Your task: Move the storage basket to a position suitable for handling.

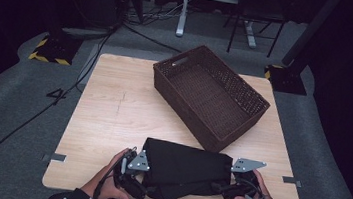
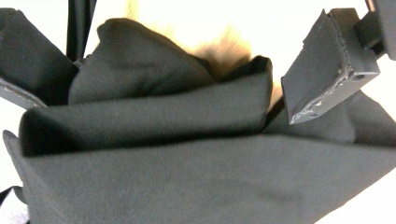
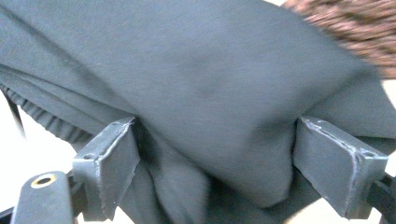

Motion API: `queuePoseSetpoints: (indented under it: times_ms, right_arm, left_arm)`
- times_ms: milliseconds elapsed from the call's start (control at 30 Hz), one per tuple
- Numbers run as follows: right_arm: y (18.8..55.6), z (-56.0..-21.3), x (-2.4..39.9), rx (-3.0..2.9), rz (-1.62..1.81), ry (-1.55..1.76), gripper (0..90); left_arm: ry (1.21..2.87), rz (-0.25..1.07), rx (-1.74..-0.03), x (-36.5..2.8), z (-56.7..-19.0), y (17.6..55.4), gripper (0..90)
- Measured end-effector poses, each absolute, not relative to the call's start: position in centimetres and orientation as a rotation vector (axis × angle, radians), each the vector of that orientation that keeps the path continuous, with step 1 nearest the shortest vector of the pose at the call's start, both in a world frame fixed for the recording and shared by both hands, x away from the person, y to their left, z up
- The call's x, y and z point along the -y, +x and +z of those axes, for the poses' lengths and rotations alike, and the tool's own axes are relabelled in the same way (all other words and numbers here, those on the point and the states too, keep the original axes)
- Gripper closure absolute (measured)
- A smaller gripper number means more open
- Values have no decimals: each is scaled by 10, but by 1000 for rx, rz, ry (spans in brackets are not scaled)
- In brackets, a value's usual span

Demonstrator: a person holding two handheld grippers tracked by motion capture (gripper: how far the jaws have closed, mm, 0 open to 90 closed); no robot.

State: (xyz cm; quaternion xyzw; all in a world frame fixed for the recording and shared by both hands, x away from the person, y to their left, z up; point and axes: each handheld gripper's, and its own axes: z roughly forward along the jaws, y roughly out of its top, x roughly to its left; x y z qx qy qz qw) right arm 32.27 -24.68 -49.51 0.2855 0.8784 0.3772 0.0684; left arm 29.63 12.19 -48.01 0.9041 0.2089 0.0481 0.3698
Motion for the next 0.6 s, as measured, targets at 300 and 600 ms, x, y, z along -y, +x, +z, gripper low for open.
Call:
queuePoseSetpoints:
  times_ms: [300,600]
  right_arm:
    - [319,-500,238,-2650,1078,751,84]
    - [325,-500,243,-2643,1074,767,75]
  left_arm:
    - [2364,30,-466,-110,-489,312,0]
    - [2363,196,-573,-107,-485,336,5]
